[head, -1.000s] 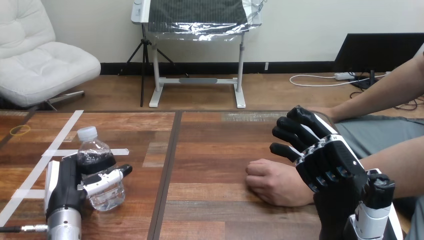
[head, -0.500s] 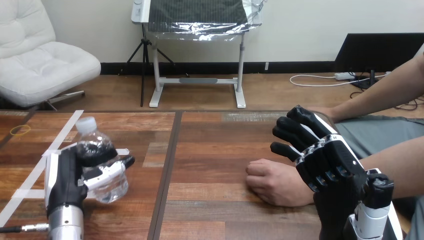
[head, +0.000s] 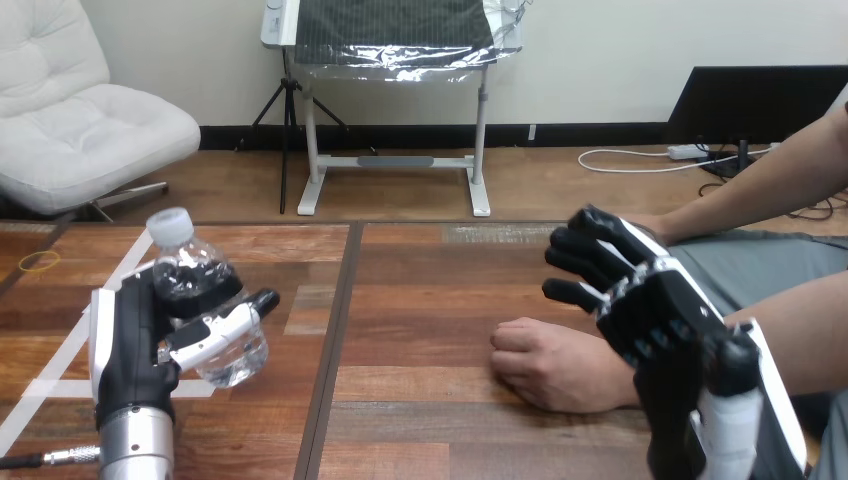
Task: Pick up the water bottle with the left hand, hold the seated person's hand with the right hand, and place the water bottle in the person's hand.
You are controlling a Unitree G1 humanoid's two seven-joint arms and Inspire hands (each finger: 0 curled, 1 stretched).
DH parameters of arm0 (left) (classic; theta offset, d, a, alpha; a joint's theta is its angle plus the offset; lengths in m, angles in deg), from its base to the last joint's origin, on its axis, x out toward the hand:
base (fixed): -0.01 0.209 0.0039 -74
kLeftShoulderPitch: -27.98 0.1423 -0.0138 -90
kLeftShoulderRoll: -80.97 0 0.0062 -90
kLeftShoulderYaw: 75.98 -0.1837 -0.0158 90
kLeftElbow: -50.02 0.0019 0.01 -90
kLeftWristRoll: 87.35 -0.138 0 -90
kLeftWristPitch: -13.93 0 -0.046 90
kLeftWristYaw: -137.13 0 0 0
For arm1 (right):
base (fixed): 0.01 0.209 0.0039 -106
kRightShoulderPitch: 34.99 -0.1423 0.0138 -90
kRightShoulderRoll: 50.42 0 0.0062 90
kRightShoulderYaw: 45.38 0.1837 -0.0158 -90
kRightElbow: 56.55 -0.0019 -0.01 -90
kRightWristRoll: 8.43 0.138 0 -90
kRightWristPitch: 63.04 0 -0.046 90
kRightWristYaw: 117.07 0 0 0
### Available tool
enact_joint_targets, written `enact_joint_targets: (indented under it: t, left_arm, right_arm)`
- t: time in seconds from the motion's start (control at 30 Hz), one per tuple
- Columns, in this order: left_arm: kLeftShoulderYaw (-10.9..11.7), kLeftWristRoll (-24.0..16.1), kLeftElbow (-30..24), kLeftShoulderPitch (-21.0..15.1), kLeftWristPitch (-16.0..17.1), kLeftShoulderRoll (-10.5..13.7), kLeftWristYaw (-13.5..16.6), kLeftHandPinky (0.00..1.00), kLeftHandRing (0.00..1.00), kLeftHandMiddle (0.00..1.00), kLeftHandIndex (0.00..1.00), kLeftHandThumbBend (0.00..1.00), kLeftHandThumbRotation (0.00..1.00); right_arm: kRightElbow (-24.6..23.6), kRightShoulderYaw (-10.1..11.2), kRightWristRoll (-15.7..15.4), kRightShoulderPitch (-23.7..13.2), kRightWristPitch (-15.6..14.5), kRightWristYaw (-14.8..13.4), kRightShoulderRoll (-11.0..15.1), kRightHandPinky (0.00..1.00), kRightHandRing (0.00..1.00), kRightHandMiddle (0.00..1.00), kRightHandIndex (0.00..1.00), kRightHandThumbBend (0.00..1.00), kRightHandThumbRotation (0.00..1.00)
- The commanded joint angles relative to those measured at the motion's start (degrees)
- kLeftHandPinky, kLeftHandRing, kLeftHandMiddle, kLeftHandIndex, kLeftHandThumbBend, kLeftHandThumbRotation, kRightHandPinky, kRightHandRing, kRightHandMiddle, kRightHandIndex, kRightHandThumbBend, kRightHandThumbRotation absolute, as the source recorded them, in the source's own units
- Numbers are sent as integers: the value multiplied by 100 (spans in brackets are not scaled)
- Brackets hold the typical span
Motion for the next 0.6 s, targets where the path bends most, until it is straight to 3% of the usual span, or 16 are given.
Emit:
enact_joint_targets:
  t: [0.0,0.33,0.57]
  left_arm:
    - [-49,85,-884,-101,444,-81,-49,26,32,37,40,63,0]
    - [-132,234,-1520,192,645,-299,-241,25,31,37,39,62,0]
    - [-220,251,-2074,422,567,-435,-363,25,31,36,38,60,0]
  right_arm:
    - [98,394,-128,-812,-105,54,263,74,81,81,82,69,98]
    - [310,862,-455,-1455,-326,10,649,68,79,79,80,74,94]
    - [589,1175,-516,-1950,-458,86,996,68,79,79,79,80,89]
